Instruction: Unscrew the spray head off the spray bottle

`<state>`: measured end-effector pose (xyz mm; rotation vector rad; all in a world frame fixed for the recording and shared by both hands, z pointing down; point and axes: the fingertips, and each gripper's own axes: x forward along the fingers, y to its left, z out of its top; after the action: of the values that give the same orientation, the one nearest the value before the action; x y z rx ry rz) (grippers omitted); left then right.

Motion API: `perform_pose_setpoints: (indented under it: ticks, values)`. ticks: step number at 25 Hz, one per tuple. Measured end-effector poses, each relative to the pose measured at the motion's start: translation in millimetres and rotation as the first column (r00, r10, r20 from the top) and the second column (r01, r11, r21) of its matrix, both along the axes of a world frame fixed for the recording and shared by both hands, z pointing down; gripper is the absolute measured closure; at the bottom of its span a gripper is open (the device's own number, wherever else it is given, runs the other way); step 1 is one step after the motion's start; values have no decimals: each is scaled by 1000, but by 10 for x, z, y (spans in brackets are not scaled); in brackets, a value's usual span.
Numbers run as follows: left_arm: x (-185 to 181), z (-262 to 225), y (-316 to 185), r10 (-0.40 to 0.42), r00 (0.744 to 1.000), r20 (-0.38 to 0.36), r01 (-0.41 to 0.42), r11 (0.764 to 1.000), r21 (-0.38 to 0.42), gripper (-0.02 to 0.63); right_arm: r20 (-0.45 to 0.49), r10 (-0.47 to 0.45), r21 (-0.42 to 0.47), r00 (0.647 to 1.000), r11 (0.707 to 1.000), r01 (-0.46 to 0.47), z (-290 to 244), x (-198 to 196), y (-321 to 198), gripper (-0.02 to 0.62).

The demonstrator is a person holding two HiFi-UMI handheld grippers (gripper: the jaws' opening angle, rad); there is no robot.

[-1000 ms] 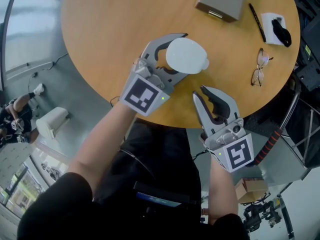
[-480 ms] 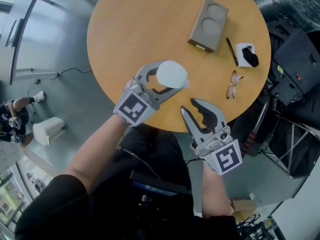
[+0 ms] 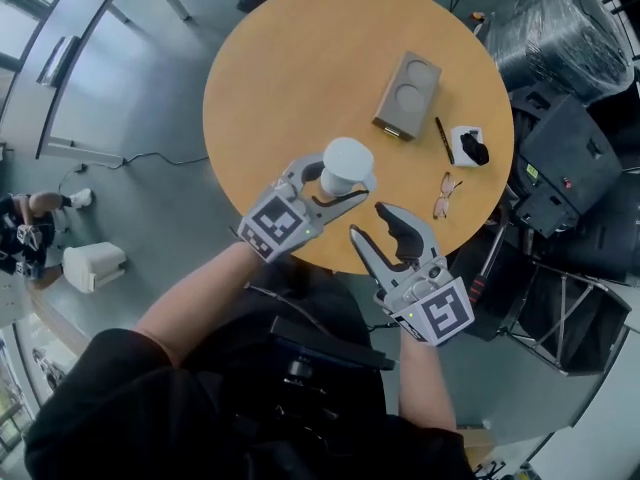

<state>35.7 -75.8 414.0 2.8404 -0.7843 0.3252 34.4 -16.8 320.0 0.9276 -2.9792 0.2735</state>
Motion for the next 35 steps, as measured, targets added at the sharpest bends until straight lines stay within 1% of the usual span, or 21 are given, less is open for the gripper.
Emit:
perform_pose_setpoints:
  ticks: [2, 3, 5, 6, 7, 11, 15, 21, 22, 24, 25, 30, 35]
  values:
    - [-16, -154, 100, 23, 1000, 9, -23, 1000, 9, 307, -5, 10, 15, 1000, 1000, -10, -163, -32, 15, 400]
    - [-19, -215, 154, 35, 999, 18, -36, 999, 15, 307, -8, 21, 21, 1000, 1000, -21, -235, -34, 12, 382]
    - [-6, -301, 251, 54, 998, 36, -55, 998, 21, 307, -17, 38, 30, 999, 999, -38, -352, -18, -12, 298]
    - [7, -328, 287, 60, 997, 42, -61, 998, 19, 307, -21, 38, 35, 999, 999, -37, -401, -14, -30, 267]
    - [24, -349, 316, 65, 997, 44, -66, 998, 15, 307, -26, 32, 41, 999, 999, -31, -444, -17, -49, 256]
    - [101, -460, 420, 88, 996, 31, -87, 996, -5, 305, -41, -1, 57, 999, 998, 3, -568, -102, -134, 256]
    - [182, -589, 509, 116, 993, 21, -116, 993, 0, 305, -54, -34, 43, 998, 998, 37, -587, -237, -192, 256]
    - [272, -639, 595, 147, 987, 58, -149, 988, 31, 305, -63, -70, 25, 996, 997, 72, -630, -339, -191, 258]
    - [269, -643, 596, 150, 987, 64, -153, 988, 36, 305, -68, -74, 24, 995, 997, 76, -630, -362, -200, 276]
    - [269, -644, 599, 157, 985, 75, -160, 986, 42, 305, -75, -79, 27, 994, 996, 81, -638, -387, -207, 350]
    - [272, -639, 602, 158, 984, 78, -162, 986, 42, 305, -80, -81, 27, 993, 996, 84, -634, -393, -204, 367]
    - [270, -624, 590, 162, 983, 84, -167, 984, 55, 305, -87, -105, 22, 991, 994, 107, -587, -448, -191, 400]
    - [284, -683, 678, 208, 976, 58, -212, 975, 66, 307, -60, -143, 27, 988, 989, 145, -648, -435, -110, 410]
